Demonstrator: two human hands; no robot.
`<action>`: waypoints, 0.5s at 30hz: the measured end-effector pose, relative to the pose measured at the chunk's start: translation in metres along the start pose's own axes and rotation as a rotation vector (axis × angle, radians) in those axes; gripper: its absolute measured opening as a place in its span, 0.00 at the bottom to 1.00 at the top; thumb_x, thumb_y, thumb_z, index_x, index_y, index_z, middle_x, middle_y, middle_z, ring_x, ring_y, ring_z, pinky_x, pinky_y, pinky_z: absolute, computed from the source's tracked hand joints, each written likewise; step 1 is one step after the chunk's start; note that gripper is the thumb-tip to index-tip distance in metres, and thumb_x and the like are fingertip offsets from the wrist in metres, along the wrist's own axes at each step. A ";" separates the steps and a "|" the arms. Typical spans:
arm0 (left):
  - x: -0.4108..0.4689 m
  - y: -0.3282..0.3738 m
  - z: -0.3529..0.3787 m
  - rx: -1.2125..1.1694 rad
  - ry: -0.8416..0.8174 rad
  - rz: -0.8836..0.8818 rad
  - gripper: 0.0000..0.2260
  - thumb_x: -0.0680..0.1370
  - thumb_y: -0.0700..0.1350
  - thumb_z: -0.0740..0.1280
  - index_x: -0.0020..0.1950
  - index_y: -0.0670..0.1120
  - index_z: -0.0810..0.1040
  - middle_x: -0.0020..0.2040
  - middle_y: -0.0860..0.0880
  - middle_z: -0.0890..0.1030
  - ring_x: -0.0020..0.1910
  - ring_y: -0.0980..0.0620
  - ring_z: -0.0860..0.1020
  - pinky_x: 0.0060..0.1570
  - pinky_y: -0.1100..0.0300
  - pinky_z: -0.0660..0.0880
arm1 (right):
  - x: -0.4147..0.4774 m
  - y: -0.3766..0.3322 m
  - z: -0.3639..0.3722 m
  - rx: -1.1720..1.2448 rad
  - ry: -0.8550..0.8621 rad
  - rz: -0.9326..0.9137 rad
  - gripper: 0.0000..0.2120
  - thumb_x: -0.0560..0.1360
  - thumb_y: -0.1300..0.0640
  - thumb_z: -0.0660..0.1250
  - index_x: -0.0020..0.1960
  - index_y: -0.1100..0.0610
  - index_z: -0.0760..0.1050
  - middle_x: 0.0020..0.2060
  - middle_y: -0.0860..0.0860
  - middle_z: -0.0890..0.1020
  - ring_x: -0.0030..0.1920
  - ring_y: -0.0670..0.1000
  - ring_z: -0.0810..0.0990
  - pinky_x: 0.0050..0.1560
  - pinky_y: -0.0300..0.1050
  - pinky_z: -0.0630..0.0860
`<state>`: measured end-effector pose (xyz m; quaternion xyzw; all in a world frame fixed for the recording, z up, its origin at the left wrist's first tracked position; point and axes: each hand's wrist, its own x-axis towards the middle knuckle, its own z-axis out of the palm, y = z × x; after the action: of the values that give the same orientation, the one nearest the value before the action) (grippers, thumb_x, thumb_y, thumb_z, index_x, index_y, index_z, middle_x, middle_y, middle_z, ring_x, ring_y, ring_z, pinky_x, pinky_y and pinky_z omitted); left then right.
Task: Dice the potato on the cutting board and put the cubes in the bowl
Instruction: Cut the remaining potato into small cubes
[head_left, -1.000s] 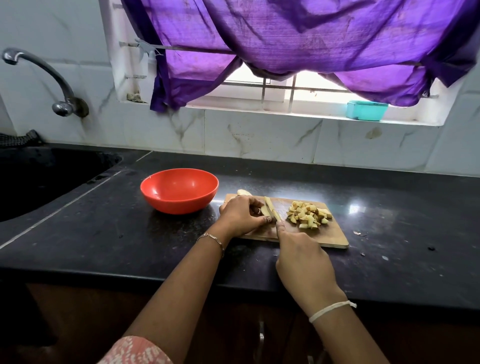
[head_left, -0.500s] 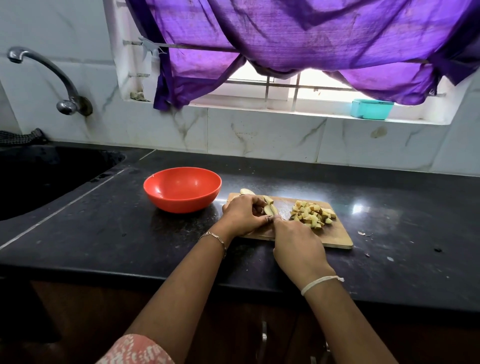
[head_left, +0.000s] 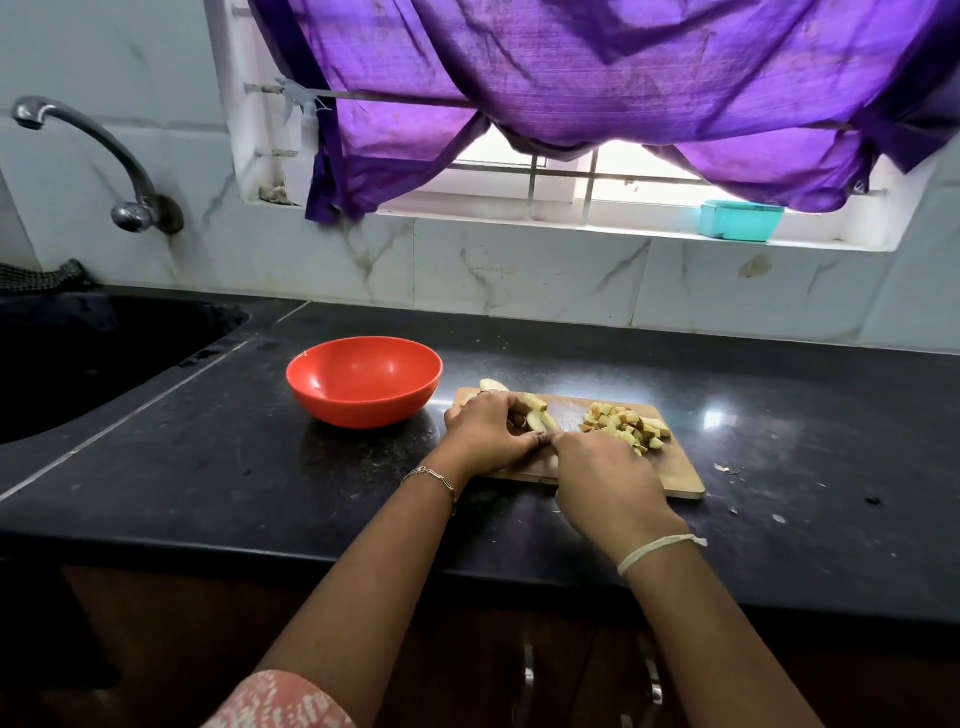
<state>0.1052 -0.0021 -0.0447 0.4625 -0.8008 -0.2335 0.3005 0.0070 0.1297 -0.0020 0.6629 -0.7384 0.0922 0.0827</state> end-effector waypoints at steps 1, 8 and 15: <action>0.000 0.000 0.000 0.013 0.008 0.002 0.19 0.68 0.59 0.72 0.54 0.52 0.81 0.50 0.54 0.83 0.55 0.53 0.79 0.62 0.49 0.71 | -0.002 0.001 -0.002 -0.006 -0.009 0.000 0.18 0.78 0.63 0.56 0.66 0.54 0.72 0.55 0.54 0.78 0.56 0.55 0.77 0.49 0.46 0.74; -0.002 0.002 -0.003 0.058 -0.017 0.018 0.16 0.71 0.58 0.73 0.55 0.53 0.80 0.44 0.59 0.78 0.55 0.55 0.78 0.62 0.49 0.71 | -0.013 0.007 -0.007 0.014 -0.014 0.001 0.21 0.79 0.62 0.55 0.71 0.51 0.67 0.56 0.53 0.77 0.56 0.54 0.77 0.43 0.44 0.70; -0.003 0.002 -0.002 0.116 -0.019 0.037 0.21 0.72 0.59 0.71 0.62 0.54 0.78 0.58 0.55 0.80 0.61 0.54 0.75 0.65 0.48 0.67 | -0.016 0.009 -0.009 0.012 -0.014 -0.007 0.22 0.79 0.63 0.55 0.71 0.51 0.67 0.56 0.52 0.78 0.55 0.53 0.77 0.46 0.44 0.72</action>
<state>0.1061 0.0011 -0.0427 0.4619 -0.8243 -0.1855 0.2697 -0.0002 0.1480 0.0023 0.6666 -0.7361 0.0918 0.0741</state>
